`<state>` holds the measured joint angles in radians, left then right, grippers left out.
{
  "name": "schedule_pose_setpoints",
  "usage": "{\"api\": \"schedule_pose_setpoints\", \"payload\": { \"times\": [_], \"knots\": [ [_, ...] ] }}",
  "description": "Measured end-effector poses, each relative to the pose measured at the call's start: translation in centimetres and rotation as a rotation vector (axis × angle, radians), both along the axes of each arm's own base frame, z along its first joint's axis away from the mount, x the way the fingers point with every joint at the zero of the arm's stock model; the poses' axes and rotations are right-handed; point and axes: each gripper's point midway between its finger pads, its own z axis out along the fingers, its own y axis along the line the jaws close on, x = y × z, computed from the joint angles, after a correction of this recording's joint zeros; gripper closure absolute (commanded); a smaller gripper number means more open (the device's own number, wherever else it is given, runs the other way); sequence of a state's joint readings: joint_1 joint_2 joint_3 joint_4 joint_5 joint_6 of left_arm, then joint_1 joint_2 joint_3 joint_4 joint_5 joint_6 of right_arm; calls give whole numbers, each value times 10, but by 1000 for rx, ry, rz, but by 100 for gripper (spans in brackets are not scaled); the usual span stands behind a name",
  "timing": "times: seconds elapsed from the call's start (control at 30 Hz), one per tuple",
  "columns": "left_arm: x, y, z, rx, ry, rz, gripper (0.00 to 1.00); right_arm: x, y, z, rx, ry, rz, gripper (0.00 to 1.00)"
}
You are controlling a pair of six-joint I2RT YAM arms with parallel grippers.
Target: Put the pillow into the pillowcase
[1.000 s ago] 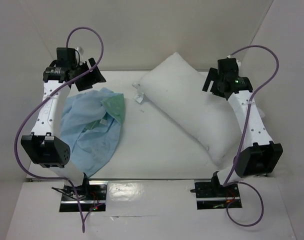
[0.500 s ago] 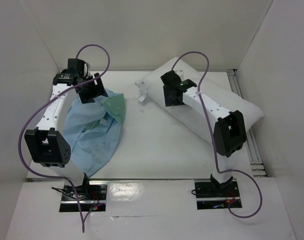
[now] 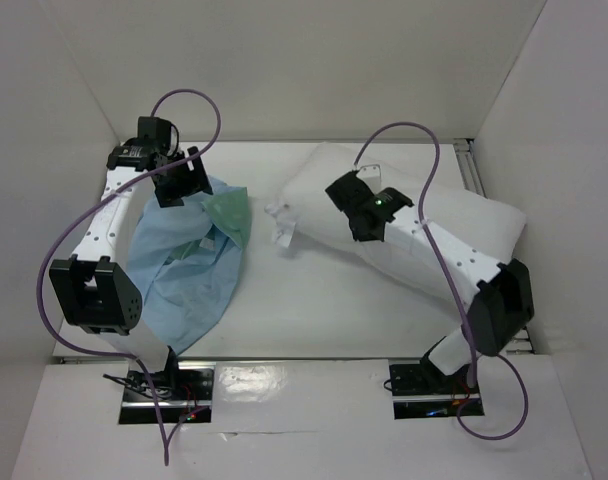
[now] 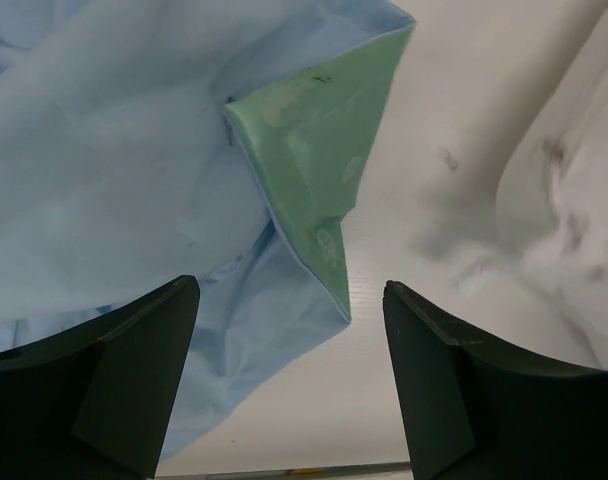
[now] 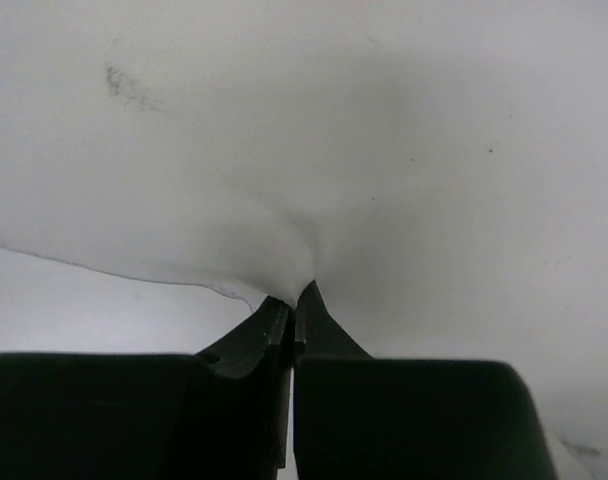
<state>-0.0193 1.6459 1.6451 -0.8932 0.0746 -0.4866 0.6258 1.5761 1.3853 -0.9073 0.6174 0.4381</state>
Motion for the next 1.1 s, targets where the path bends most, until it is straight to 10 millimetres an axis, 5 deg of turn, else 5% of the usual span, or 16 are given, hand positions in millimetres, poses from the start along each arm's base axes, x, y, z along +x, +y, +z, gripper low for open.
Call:
{"api": "schedule_pose_setpoints", "payload": {
  "times": [0.03,0.07,0.1,0.13,0.17,0.27,0.37,0.47,0.57,0.73,0.83,0.93,1.07,1.1],
  "knots": [
    [-1,4,-1,16,4,14,14,-16,1,2,5,16,14,100],
    [-1,7,-3,27,10,35,14,-29,3,4,11,32,30,54],
    [-2,11,-5,37,15,53,14,-44,7,5,26,51,46,24],
    [-4,14,-7,41,22,63,14,-53,10,8,40,61,62,4],
    [-6,19,-9,42,31,82,13,-59,16,11,53,64,88,0],
    [-6,37,-7,32,31,147,6,-62,39,28,114,46,157,0],
    [5,63,13,37,-5,237,1,-44,76,60,207,-15,247,0],
    [24,90,37,40,-80,326,1,-14,131,90,294,-89,366,0],
    [34,126,35,74,-86,427,1,16,202,94,329,-122,515,0],
    [45,174,-22,151,52,542,2,44,305,40,341,-70,759,0],
    [59,180,-72,143,157,534,2,49,338,-12,323,-1,849,3],
    [63,173,-115,101,249,500,2,50,350,-58,311,68,882,11],
    [67,161,-147,44,314,447,15,52,349,-107,287,143,884,57],
    [69,158,-152,29,320,436,28,53,348,-112,284,152,886,87]
  ]
}}
